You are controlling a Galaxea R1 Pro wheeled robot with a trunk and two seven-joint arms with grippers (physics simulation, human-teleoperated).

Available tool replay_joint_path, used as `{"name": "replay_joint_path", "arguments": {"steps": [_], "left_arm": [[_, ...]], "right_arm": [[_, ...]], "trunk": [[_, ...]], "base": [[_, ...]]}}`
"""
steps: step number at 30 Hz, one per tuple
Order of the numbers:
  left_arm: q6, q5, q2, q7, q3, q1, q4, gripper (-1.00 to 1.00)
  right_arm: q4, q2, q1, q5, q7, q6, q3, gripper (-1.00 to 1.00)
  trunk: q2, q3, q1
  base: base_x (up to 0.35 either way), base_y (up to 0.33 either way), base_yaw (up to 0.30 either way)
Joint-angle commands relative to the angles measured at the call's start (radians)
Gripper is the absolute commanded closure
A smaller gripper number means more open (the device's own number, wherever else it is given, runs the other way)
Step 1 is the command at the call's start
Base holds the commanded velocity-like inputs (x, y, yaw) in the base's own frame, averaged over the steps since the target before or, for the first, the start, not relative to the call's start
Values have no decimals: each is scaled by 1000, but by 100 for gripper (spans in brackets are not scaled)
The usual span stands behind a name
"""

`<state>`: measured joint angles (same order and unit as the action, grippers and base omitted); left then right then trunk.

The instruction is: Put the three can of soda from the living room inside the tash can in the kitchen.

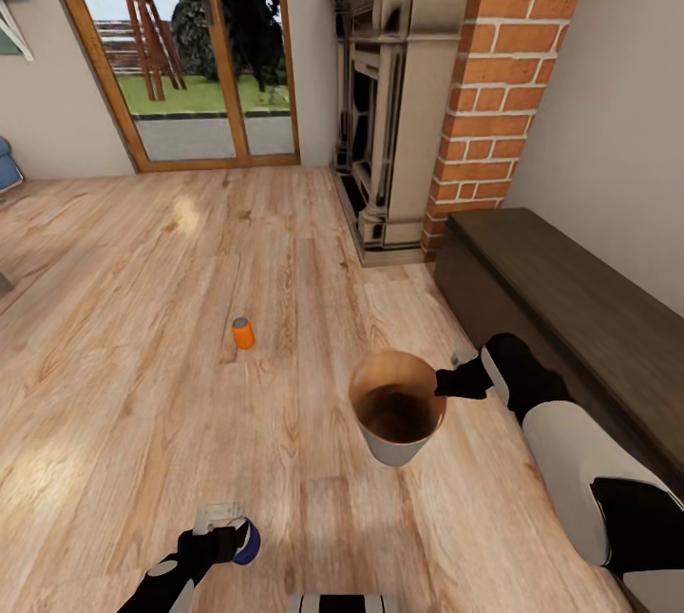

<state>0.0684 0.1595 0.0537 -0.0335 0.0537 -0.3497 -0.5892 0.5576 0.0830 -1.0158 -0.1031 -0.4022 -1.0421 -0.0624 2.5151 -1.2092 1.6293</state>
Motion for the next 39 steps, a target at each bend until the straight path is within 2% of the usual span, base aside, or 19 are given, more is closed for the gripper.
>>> {"name": "replay_joint_path", "arguments": {"steps": [1, 9, 19, 29, 39], "left_arm": [[0, 0, 0, 1, 0, 0, 0, -100], [3, 0, -1, 1, 0, 0, 0, -100], [-1, 0, 1, -5, 0, 1, -17, -100], [-1, 0, 1, -3, 0, 1, -24, -100], [-1, 0, 2, -1, 0, 2, -24, -100]], "right_arm": [[24, 0, 0, 31, -6, -5, -2, 100], [78, 8, 0, 31, -7, -5, -2, 100], [82, 11, 2, 30, -6, -5, -1, 100], [82, 12, 2, 29, -6, -5, 10, 100], [82, 11, 2, 29, -6, -5, 16, 100]], "trunk": [[0, 0, 0], [0, 0, 0], [0, 0, 0], [0, 0, 0], [0, 0, 0]], "base": [[0, 0, 0], [0, -61, 0], [4, -52, 0], [158, 49, 0], [27, 8, 0]]}}
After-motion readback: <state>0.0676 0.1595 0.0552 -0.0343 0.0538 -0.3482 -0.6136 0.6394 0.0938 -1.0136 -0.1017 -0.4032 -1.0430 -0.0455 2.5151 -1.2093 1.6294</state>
